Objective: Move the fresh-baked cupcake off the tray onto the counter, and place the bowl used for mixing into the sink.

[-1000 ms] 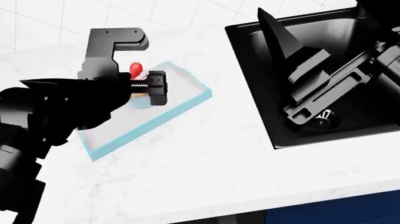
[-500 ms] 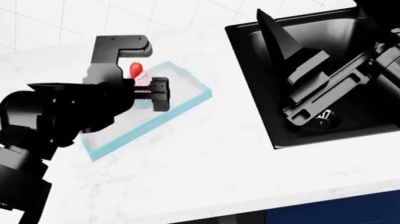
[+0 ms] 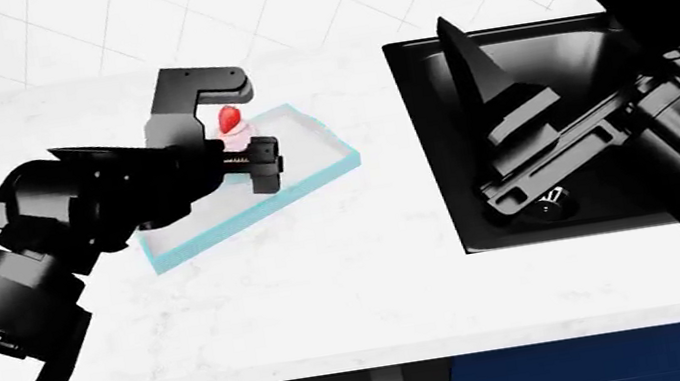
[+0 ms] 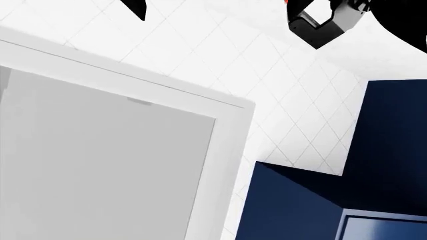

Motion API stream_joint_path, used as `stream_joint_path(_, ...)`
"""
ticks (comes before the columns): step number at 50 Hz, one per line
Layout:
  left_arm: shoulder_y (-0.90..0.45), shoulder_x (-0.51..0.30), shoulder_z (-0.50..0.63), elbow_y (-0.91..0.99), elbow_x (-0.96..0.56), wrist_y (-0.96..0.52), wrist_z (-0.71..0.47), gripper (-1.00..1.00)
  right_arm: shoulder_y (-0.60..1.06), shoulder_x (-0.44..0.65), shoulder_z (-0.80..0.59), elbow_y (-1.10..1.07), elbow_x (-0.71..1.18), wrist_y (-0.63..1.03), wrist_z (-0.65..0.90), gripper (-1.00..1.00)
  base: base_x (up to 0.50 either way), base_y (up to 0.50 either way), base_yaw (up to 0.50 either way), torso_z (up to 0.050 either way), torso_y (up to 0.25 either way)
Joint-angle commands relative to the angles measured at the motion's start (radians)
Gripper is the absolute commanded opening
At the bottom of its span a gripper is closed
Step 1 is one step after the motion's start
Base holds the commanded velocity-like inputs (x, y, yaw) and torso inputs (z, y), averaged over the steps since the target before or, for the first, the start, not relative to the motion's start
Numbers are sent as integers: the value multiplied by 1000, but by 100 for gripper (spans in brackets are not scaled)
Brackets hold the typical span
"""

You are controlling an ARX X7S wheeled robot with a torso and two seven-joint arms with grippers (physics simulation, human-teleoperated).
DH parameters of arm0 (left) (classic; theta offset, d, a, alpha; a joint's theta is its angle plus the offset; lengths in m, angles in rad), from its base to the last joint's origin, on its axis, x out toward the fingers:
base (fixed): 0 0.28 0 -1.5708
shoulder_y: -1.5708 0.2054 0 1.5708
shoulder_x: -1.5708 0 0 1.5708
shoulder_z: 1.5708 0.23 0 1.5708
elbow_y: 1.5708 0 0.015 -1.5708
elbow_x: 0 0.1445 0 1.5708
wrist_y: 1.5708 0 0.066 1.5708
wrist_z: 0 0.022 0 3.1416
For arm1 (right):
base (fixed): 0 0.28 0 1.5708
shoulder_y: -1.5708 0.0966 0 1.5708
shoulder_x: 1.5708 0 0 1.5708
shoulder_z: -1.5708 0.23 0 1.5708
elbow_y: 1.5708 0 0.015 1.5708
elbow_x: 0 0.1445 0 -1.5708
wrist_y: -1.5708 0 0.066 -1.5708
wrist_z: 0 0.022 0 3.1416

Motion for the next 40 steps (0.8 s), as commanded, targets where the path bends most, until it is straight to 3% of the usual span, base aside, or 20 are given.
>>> stream_joint_path(1, 7, -2, 1, -2, -10, 4, -14, -100, -3, 2, -1, -1, 1, -5, 3, 100, 0, 0, 0, 0, 0)
stream_joint_path(24, -33, -80, -34, 170, -45, -27, -73, -100, 2, 2, -7, 4, -4, -14, 1, 100, 0, 0, 0, 0, 0)
stream_joint_path(40, -73, -214, -59, 445, -111, -128, -140, -100, 4, -2, -14, 5, -8, -21, 1, 100, 0, 0, 0, 0, 0)
